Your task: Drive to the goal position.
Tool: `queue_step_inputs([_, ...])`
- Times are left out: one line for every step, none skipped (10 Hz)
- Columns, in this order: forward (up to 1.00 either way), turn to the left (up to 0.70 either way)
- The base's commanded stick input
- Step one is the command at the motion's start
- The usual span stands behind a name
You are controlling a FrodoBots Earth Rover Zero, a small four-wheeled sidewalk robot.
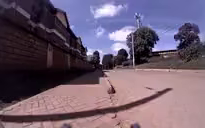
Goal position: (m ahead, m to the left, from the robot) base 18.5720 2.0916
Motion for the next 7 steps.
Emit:
queue_step_inputs([0.0,0.0])
queue_step_inputs([0.0,0.0])
queue_step_inputs([0.47,0.0])
queue_step_inputs([0.85,0.01])
queue_step_inputs([0.85,0.02])
queue_step_inputs([0.85,0.02])
queue_step_inputs([0.85,0.03])
